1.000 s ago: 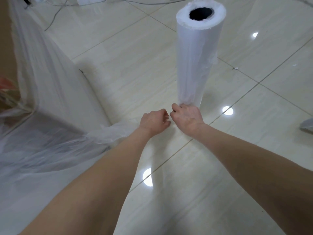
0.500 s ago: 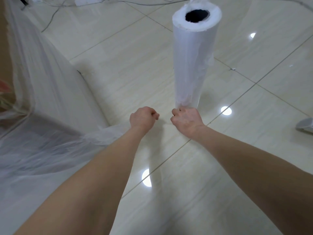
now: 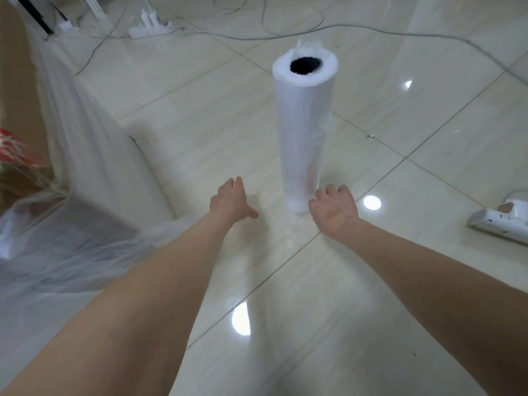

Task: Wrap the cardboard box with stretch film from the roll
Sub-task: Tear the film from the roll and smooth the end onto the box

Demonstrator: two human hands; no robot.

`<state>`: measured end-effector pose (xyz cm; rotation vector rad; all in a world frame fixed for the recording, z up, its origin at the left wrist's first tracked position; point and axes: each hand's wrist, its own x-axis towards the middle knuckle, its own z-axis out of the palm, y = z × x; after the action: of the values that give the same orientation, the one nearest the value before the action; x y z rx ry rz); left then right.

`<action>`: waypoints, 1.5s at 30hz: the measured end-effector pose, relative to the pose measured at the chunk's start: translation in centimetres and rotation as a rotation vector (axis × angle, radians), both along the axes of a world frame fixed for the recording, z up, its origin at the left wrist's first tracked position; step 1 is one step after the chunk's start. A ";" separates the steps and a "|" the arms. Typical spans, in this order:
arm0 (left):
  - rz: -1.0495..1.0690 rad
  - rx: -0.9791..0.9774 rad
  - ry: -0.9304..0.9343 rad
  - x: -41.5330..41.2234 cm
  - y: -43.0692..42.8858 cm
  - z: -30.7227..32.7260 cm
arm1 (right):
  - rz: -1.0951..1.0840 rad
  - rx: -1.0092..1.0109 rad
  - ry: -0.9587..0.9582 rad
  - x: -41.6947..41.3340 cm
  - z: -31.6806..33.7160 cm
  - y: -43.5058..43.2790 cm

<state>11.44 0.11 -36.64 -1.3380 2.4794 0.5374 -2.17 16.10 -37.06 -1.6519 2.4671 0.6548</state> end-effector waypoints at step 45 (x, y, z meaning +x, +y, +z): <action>0.234 0.089 0.376 -6.8 5.3 24.6 | -0.807 -0.687 -0.918 -3.6 22.7 -2.4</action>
<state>4.62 5.39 -12.05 -1.6288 2.5535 1.0249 -5.76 13.69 -14.33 -0.5890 2.3144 -0.9074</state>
